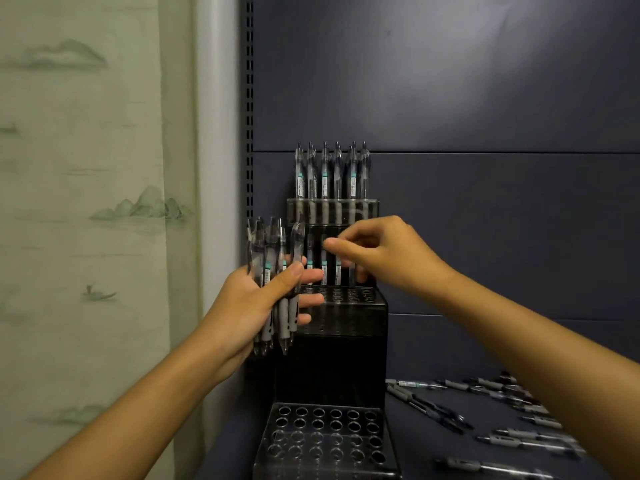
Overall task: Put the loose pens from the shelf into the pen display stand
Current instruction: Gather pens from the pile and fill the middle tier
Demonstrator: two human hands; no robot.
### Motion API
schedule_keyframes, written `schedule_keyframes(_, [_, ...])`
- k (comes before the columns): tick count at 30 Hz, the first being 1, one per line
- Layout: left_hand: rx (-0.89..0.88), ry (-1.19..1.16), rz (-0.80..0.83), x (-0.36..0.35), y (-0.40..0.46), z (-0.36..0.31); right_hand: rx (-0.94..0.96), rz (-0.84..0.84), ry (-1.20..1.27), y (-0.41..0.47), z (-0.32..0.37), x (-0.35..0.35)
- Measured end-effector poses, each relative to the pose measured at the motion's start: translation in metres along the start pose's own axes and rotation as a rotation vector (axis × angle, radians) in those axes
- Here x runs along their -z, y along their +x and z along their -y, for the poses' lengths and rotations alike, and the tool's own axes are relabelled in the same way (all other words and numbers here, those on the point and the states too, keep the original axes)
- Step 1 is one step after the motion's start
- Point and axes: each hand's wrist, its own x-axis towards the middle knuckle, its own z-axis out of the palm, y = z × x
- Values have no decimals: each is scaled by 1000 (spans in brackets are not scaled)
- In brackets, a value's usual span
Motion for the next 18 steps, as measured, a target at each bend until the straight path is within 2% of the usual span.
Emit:
schedule_keyframes(4, [9,-23,33,-11,1,-1,64,84,88,-13,17,-10])
schedule_keyframes(14, [41,32,14,-16,2,-1,-15,42,341,-10,7,-8])
schedule_keyframes(18, [75,29,-47,-9,2,-1,-49,-55,463,3,3,4])
